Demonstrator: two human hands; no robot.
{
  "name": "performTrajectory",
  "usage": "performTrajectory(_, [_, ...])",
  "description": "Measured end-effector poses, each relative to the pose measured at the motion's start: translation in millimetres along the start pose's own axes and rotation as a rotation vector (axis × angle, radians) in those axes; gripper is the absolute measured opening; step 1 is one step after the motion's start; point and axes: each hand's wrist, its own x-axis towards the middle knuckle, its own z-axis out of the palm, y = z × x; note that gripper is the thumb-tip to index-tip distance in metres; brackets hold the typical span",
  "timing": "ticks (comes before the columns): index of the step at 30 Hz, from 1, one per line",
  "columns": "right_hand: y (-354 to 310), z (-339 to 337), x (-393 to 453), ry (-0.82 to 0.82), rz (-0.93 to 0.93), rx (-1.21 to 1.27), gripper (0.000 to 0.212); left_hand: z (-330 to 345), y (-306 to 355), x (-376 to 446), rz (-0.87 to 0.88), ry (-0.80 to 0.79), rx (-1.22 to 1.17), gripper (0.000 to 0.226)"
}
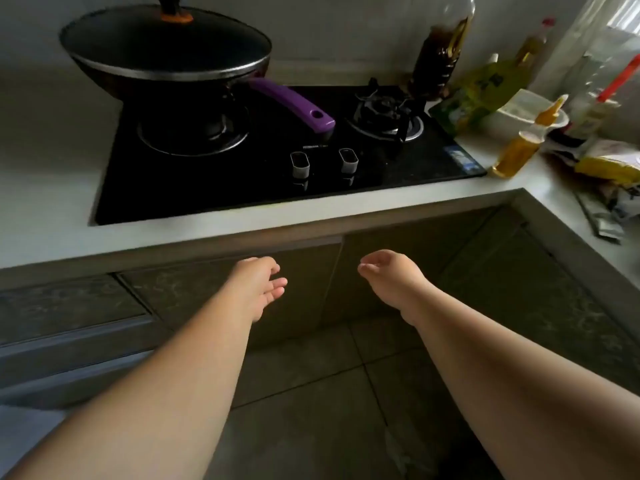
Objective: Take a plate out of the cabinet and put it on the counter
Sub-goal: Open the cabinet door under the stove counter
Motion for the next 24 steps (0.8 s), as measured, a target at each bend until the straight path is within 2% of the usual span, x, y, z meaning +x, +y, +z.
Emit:
performTrajectory(2, [1, 8, 16, -0.001, 0.020, 0.015, 0.033, 2, 2, 20, -0.028, 0.001, -0.089, 0.022])
performTrajectory(7, [8, 28, 40, -0.024, 0.094, 0.102, 0.032, 12, 5, 50, -0.047, -0.038, -0.194, 0.025])
performTrajectory(16, [11, 34, 55, 0.012, 0.114, 0.139, 0.033, 18, 6, 65, -0.067, -0.061, -0.462, 0.026])
performTrajectory(20, [12, 36, 55, 0.029, 0.078, 0.103, 0.037, 15, -1, 64, -0.081, -0.055, -0.424, 0.027])
performTrajectory(24, [16, 42, 52, 0.049, 0.064, 0.042, 0.045, 10, -9, 59, -0.092, -0.046, -0.352, 0.015])
